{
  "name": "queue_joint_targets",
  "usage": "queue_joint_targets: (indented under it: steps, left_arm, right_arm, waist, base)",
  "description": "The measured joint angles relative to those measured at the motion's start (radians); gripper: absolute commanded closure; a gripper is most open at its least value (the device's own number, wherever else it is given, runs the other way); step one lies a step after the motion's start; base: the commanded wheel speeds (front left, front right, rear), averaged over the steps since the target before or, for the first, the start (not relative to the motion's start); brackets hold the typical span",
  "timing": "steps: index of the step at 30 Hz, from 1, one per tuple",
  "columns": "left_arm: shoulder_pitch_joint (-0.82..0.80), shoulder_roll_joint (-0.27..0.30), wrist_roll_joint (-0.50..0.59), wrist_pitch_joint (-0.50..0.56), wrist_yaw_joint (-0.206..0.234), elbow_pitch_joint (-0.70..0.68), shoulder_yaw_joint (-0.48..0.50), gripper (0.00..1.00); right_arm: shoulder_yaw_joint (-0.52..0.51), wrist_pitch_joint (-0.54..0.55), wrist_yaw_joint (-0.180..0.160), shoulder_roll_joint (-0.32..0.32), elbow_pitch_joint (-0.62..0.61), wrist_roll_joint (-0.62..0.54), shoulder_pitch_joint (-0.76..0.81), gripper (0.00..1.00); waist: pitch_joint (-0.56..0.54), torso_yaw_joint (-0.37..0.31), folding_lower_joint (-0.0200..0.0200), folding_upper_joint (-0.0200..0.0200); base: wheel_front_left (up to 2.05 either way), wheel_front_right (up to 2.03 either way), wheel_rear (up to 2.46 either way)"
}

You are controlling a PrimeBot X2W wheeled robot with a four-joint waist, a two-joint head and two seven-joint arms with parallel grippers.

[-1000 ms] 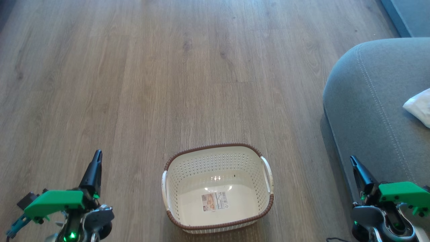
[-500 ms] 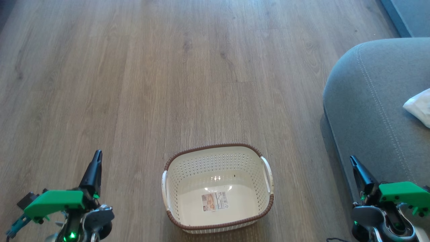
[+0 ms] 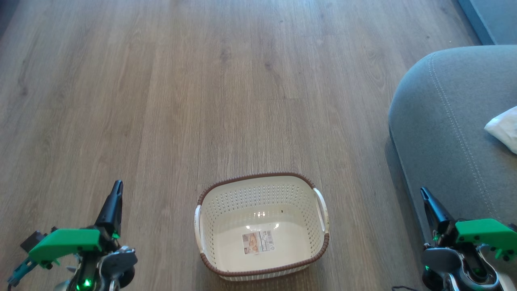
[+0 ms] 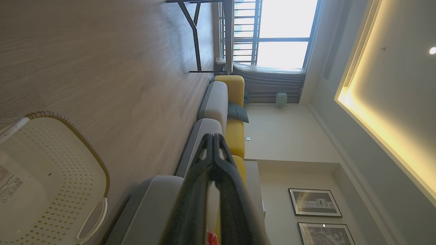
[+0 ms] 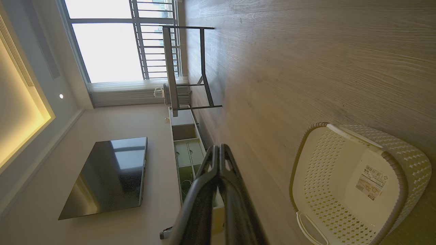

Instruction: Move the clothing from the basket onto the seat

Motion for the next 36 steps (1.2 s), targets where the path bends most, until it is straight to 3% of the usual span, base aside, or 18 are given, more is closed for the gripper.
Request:
queue_joint_targets:
  steps: [36]
  left_arm:
    - [0.000,0.000,0.000,0.000,0.000,0.000,0.000,1.00]
  right_arm:
    - [-0.008,0.002,0.000,0.002,0.000,-0.002,0.000,1.00]
  waist:
    - [0.000,0.000,0.0000,0.0000]
  base:
    - [0.00,0.00,0.00]
